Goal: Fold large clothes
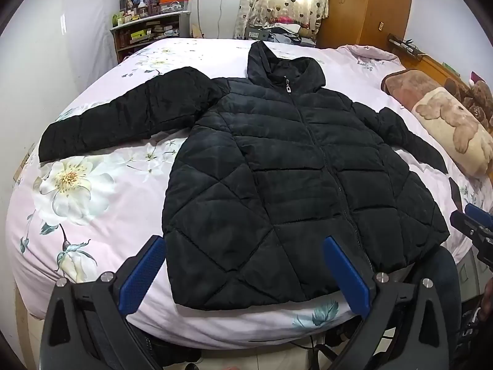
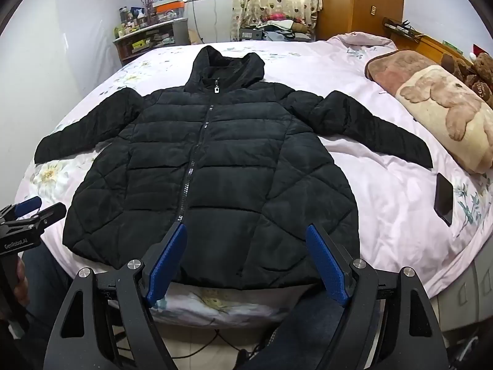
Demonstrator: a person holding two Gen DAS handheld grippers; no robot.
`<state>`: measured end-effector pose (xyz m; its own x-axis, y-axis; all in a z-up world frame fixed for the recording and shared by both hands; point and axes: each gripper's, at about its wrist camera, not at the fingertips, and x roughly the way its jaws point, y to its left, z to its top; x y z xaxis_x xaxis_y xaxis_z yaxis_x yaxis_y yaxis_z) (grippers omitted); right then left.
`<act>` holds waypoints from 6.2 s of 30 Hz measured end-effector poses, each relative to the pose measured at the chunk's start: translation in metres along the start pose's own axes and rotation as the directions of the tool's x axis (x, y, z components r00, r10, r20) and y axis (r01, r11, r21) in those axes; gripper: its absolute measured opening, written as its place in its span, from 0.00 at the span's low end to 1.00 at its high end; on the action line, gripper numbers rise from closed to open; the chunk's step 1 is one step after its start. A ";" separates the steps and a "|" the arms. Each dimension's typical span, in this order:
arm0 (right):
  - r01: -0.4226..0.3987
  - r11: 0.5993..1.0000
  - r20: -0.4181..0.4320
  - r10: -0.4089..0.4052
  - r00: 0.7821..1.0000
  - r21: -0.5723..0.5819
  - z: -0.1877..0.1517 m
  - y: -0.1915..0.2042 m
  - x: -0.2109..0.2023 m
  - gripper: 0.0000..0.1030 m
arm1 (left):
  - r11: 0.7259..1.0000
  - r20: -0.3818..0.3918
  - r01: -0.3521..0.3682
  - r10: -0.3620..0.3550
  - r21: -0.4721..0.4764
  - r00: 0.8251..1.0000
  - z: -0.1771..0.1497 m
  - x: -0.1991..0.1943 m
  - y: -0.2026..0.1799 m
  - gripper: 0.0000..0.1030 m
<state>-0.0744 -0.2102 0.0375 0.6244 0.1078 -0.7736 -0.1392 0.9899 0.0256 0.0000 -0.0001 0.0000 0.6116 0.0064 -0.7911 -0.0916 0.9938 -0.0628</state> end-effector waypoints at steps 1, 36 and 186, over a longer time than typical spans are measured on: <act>-0.003 1.000 0.011 0.003 1.000 0.002 0.000 0.000 0.000 0.77 | 1.000 -0.002 0.001 -0.001 -0.001 1.000 0.000 0.000 0.000 1.00; -0.012 1.000 -0.016 0.012 1.000 -0.001 0.000 0.003 0.006 0.77 | 1.000 -0.011 -0.005 0.005 0.008 1.000 -0.001 0.002 -0.005 1.00; 0.046 0.995 -0.093 -0.038 0.995 0.087 0.084 -0.077 0.157 0.77 | 0.910 -0.012 0.413 -0.413 0.034 0.911 0.217 0.185 -0.102 0.12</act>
<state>0.0985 -0.2622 -0.0328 0.5547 0.0614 -0.8298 -0.0432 0.9981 0.0450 0.2930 -0.0763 -0.0073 0.5853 -0.4057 -0.7020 0.1956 0.9109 -0.3634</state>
